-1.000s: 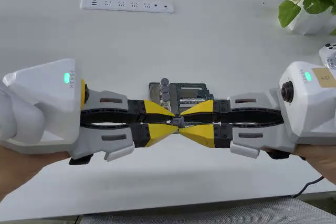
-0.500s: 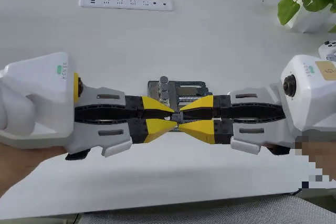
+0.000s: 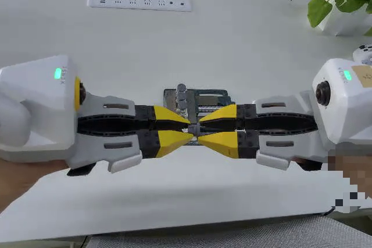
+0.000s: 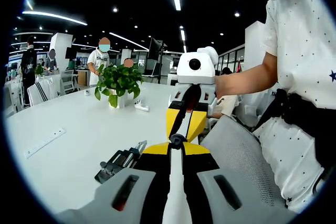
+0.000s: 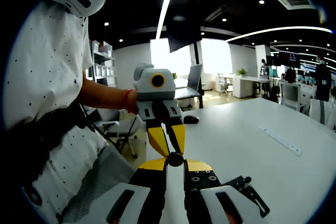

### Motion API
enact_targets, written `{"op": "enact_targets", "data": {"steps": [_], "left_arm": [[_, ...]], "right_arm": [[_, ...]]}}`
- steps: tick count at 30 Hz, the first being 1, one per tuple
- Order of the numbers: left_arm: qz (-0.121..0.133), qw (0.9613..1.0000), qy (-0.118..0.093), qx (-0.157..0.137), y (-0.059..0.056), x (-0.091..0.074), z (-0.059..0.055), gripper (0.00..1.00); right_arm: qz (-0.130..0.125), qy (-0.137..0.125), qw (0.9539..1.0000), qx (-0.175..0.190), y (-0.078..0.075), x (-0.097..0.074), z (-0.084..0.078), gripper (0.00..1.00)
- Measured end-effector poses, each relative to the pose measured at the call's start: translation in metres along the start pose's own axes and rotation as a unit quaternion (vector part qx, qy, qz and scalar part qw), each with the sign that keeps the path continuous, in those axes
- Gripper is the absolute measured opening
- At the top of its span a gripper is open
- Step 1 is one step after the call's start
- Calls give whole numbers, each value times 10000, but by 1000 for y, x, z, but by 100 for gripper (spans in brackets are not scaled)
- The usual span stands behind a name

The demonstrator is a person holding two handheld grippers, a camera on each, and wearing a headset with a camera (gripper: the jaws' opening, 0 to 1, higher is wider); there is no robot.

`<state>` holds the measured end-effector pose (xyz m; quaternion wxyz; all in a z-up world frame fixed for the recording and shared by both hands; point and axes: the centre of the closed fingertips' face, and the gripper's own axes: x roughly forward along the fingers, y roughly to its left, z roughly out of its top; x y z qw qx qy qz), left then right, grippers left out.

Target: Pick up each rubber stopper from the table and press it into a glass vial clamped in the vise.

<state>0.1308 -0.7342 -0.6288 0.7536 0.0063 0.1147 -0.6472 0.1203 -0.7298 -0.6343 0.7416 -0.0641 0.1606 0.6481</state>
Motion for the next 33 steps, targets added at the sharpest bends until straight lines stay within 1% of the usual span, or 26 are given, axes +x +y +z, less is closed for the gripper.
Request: {"op": "enact_targets", "data": {"steps": [10, 16, 25, 31, 33], "left_arm": [[-49, 10000, -15, -45, -2, -1, 0, 4], [-77, 9999, -70, -62, -2, -2, 3, 4], [-94, 9999, -82, -64, -2, -2, 3, 4], [-97, 9998, -156, -94, -2, -3, 5, 4], [-84, 9997, -173, -116, -1, -3, 5, 4]], "right_arm": [[27, 35, 10000, -46, 2, 0, 1, 8], [58, 17, 10000, -60, 2, 0, 4, 8], [71, 36, 9999, -60, 2, 1, 5, 7], [66, 23, 10000, -69, 2, 0, 7, 6], [53, 30, 10000, -22, 2, 0, 7, 6]]}}
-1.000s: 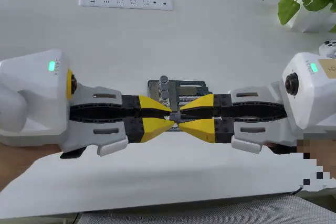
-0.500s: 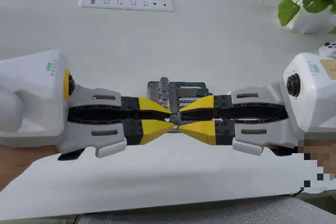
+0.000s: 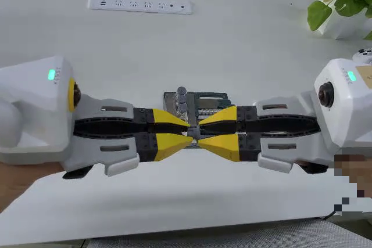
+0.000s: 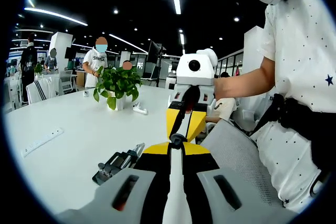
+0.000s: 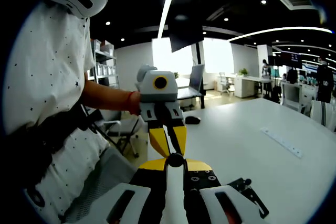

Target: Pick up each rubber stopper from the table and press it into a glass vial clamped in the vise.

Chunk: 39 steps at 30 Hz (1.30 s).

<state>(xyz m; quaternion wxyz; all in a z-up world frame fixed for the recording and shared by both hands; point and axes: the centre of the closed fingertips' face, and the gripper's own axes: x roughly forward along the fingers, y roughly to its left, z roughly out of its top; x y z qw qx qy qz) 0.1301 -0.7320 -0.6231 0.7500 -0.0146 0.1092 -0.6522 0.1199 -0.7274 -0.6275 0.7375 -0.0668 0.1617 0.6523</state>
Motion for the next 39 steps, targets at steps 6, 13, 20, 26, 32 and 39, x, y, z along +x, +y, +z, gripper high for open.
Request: {"op": "enact_targets", "data": {"steps": [6, 13, 20, 26, 32, 39], "left_arm": [[19, 10000, -3, 22, 1, 0, -1, 4], [61, 10000, 5, 27, 3, 0, -5, 5], [249, 9997, 47, -26, 12, -7, -14, 14], [533, 9985, 121, -9, 25, -17, -22, 22], [765, 9969, 206, -1, 36, -24, -32, 36], [1006, 9941, 409, 46, 47, -34, -48, 49]], "right_arm": [[-15, 69, 10000, 4, 0, 2, -1, 6], [-34, 168, 9998, 72, -3, 3, -4, 6], [-102, 327, 9993, 140, -12, 0, -8, 6], [-249, 617, 9976, 196, -28, -2, -14, 6], [-410, 1323, 9903, 110, -48, -2, -28, 6], [-521, 2103, 9762, 36, -76, 6, -42, 6]]}}
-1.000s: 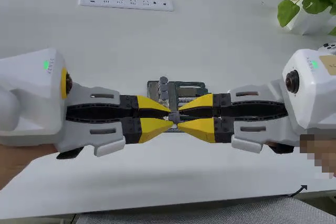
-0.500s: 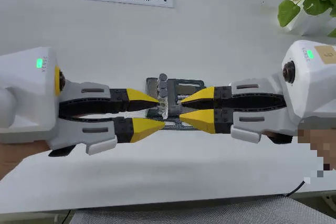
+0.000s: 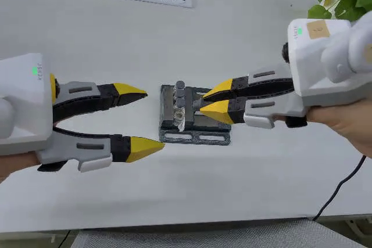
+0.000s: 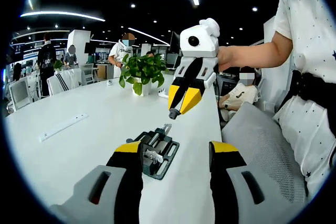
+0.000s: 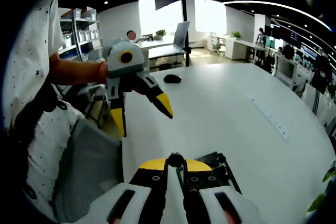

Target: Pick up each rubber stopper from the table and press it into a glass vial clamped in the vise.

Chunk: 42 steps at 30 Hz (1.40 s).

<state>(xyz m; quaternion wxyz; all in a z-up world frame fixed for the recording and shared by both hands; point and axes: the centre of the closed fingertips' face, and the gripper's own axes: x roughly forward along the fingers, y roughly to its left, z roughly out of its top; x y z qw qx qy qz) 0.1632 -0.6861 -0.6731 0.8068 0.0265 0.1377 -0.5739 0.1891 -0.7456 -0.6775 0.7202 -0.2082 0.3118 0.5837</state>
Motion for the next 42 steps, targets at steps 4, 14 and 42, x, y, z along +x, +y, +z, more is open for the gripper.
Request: {"op": "enact_targets", "data": {"steps": [4, 14, 42], "left_arm": [[176, 9998, 7, -20, 8, -2, -7, 66], [365, 9989, 280, 21, 16, -4, -34, 87], [390, 9990, 116, -163, 19, -6, -47, 92]], "right_arm": [[26, 349, 9994, -39, -8, 11, -2, 6], [103, 1452, 9882, -478, -22, 42, -22, 6], [410, 2904, 9510, -981, -38, 81, -60, 6]]}}
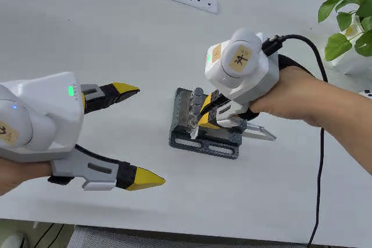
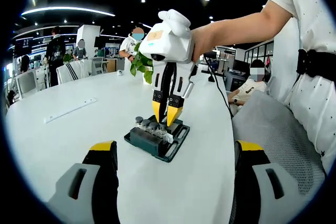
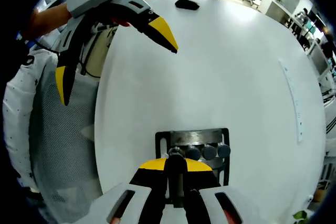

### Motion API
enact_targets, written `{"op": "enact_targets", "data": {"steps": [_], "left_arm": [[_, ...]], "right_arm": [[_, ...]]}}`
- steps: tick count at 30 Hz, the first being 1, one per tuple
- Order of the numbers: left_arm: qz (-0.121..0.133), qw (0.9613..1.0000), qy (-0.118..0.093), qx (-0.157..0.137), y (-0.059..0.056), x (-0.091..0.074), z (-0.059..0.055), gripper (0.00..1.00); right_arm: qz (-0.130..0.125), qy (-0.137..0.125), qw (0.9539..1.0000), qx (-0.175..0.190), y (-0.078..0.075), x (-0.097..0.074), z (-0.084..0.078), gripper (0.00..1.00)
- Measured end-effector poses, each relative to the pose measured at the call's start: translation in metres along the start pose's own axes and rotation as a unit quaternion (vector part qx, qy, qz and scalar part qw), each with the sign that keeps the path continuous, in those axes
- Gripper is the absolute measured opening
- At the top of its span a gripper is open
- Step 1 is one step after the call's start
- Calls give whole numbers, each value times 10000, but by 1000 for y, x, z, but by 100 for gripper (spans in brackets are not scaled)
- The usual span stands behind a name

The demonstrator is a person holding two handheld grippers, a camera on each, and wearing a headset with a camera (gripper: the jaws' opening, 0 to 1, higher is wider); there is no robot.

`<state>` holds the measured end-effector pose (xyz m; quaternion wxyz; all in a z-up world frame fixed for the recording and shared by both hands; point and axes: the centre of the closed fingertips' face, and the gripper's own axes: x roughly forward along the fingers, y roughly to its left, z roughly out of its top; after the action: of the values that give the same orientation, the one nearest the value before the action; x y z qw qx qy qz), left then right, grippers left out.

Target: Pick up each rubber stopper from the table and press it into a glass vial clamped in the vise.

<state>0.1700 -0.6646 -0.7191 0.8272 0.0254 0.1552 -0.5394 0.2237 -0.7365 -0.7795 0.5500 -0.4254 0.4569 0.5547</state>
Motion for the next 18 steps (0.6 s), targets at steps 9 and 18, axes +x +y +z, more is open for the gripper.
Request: {"op": "enact_targets", "data": {"steps": [9, 18], "left_arm": [[16, 10000, -66, -37, 1, -1, 0, 92], [4, 10000, -70, -56, 0, 0, -3, 92]], "right_arm": [[73, 154, 9999, -2, 0, 5, 1, 6], [116, 318, 9994, -45, 1, 6, 5, 6]]}}
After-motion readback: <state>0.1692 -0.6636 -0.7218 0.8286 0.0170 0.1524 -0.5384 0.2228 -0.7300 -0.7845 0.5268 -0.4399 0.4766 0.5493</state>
